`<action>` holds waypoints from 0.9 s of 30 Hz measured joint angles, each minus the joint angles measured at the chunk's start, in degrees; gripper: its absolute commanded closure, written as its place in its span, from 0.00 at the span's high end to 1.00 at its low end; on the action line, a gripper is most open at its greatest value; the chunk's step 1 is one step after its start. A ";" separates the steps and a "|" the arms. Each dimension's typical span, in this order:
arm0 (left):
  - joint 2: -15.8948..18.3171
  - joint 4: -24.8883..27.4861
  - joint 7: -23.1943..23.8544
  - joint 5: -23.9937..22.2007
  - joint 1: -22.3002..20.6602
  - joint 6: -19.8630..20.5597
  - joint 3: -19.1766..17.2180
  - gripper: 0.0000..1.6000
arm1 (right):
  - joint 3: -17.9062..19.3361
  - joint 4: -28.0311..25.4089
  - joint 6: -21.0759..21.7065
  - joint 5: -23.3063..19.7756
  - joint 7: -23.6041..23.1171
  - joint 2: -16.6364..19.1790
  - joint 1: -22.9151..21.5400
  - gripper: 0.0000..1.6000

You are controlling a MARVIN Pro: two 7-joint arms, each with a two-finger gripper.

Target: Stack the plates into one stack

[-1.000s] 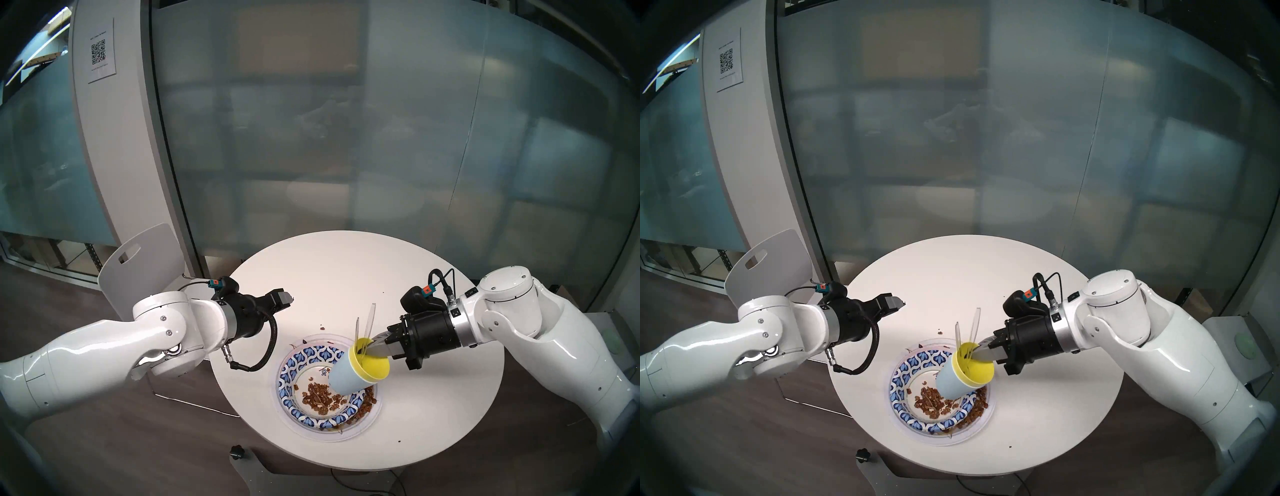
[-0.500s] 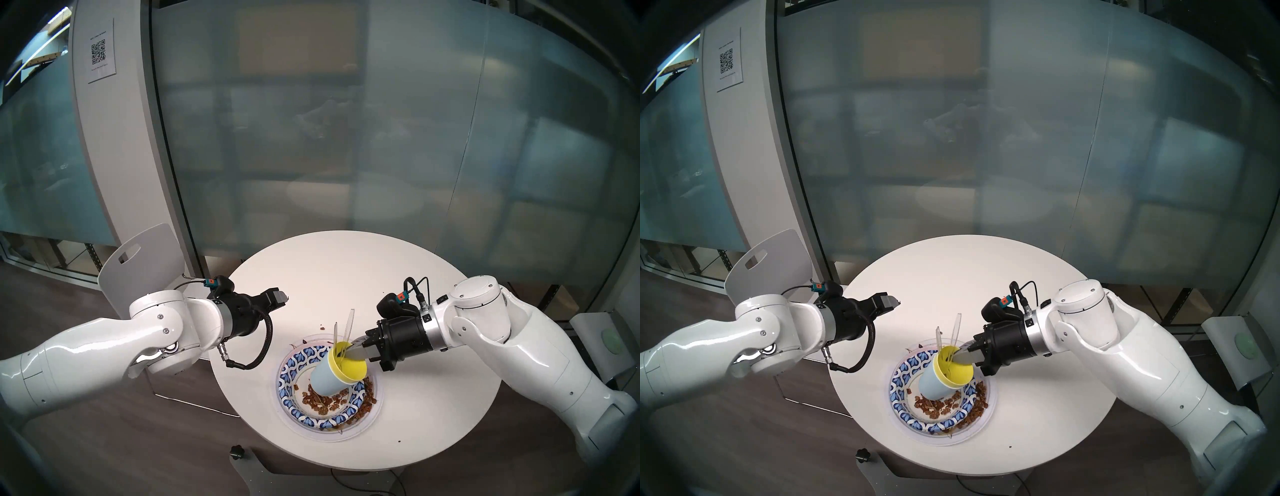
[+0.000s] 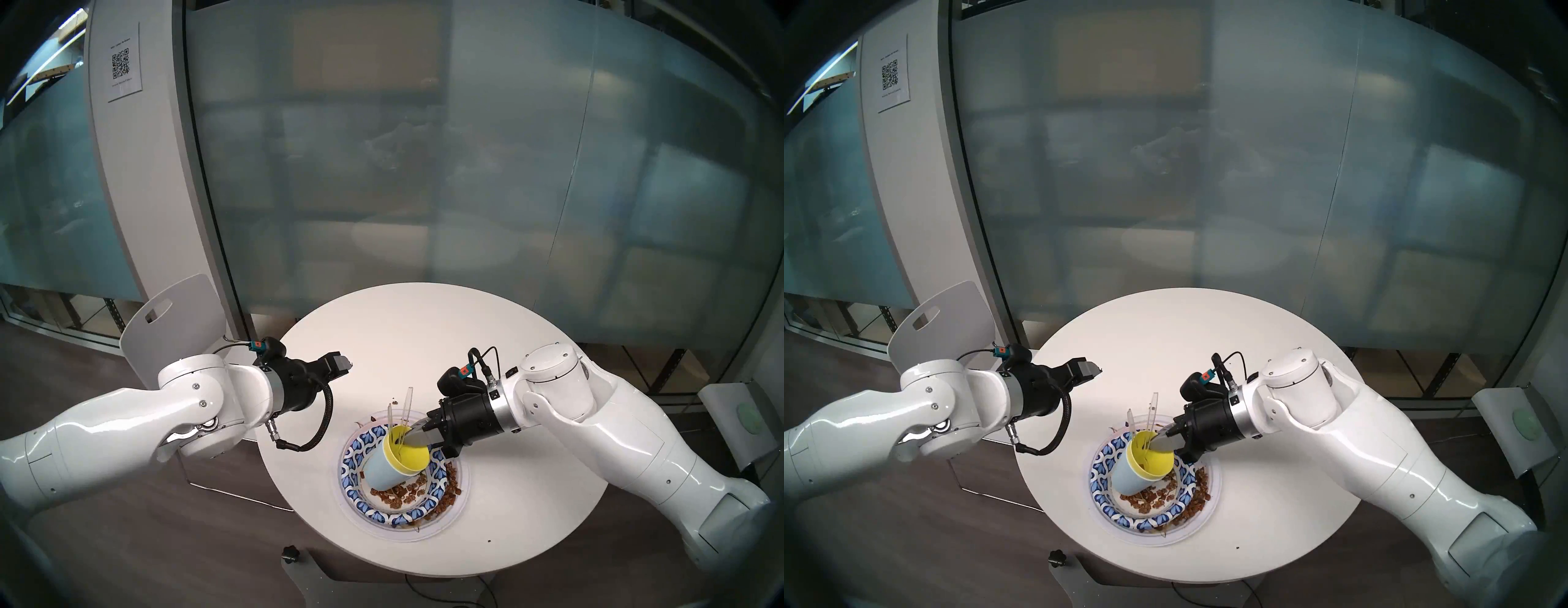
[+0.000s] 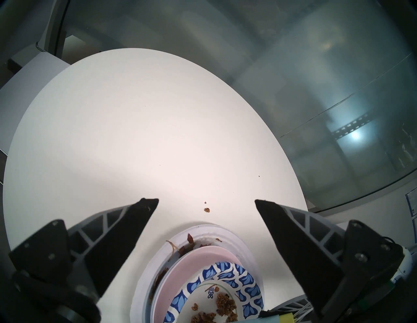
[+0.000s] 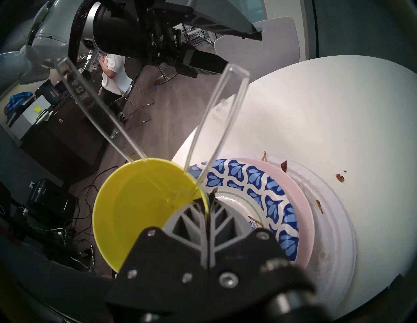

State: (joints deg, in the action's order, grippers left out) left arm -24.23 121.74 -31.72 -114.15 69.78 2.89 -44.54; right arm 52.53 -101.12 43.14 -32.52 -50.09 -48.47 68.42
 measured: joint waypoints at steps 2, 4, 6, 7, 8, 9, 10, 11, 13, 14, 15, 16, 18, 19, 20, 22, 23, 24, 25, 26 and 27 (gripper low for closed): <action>0.02 -0.12 0.08 0.00 -0.01 0.00 0.02 1.00 | -0.49 0.51 -0.09 0.37 -0.31 -0.41 -0.36 0.00; 0.04 -0.26 0.20 0.00 -0.02 0.01 0.05 1.00 | -0.79 0.87 -0.21 0.67 -0.57 -0.74 -0.60 0.00; 0.05 -0.40 0.31 0.02 -0.03 0.03 0.09 1.00 | -0.90 1.03 -0.32 0.84 -0.76 -1.01 -0.75 0.00; 0.06 -0.44 0.38 0.05 -0.05 0.05 0.11 1.00 | -0.90 1.03 -0.42 0.84 -0.84 -1.16 -0.82 0.00; 0.06 -0.45 0.43 0.06 -0.07 0.08 0.13 1.00 | -0.85 1.05 -0.55 0.83 -0.86 -1.26 -0.83 0.00; 0.06 -0.47 0.47 0.07 -0.08 0.12 0.15 1.00 | -0.74 1.13 -0.71 0.79 -0.87 -1.41 -0.84 0.00; 0.06 -0.49 0.50 0.07 -0.10 0.15 0.16 1.00 | -0.68 1.22 -0.82 0.76 -0.88 -1.51 -0.85 0.00; 0.06 -0.54 0.57 0.07 -0.13 0.26 0.18 1.00 | -0.59 1.55 -1.09 0.72 -0.92 -1.78 -0.90 0.00; 0.06 -0.56 0.63 0.07 -0.17 0.42 0.19 1.00 | -0.60 2.13 -1.37 0.72 -1.00 -2.12 -0.97 0.00; 0.06 -0.56 0.64 0.07 -0.19 0.53 0.20 1.00 | -0.66 2.63 -1.55 0.73 -1.06 -2.35 -1.02 0.00; 0.06 -0.56 0.65 0.07 -0.20 0.58 0.20 1.00 | -0.71 2.86 -1.62 0.75 -1.09 -2.45 -1.04 0.00; 0.07 -0.56 0.65 0.07 -0.21 0.64 0.20 1.00 | -0.81 3.27 -1.74 0.80 -1.14 -2.62 -1.08 0.00; 0.10 -0.56 0.66 0.06 -0.23 0.72 0.20 1.00 | -1.20 3.95 -1.89 0.95 -1.28 -2.89 -1.20 0.00; 0.13 -0.56 0.66 0.05 -0.23 0.75 0.20 1.00 | -1.43 4.15 -1.93 1.05 -1.32 -2.99 -1.25 0.00; 0.15 -0.56 0.66 0.04 -0.24 0.77 0.20 1.00 | -1.67 4.28 -1.95 1.17 -1.35 -3.08 -1.30 0.05; 0.19 -0.57 0.68 0.03 -0.24 0.79 0.20 1.00 | -1.96 4.35 -1.97 1.32 -1.36 -3.17 -1.36 0.11; 0.23 -0.59 0.70 0.02 -0.24 0.82 0.20 1.00 | -2.24 4.35 -1.98 1.47 -1.37 -3.26 -1.42 0.15; 0.25 -0.60 0.71 0.01 -0.25 0.84 0.20 1.00 | -2.36 4.35 -1.98 1.56 -1.37 -3.30 -1.45 0.19; 0.29 -0.61 0.74 0.01 -0.25 0.87 0.19 1.00 | -2.58 4.34 -1.99 1.72 -1.37 -3.38 -1.51 0.20; 0.33 -0.64 0.78 0.00 -0.26 0.90 0.19 1.00 | -2.69 4.29 -1.99 1.82 -1.37 -3.40 -1.55 0.27; 0.35 -0.65 0.81 0.00 -0.26 0.92 0.19 1.00 | -2.72 4.25 -1.99 1.89 -1.37 -3.41 -1.57 0.33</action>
State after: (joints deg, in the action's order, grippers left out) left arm -23.88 121.08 -30.90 -114.15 69.52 3.81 -44.35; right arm 49.81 -96.88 41.15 -30.64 -51.46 -51.88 66.85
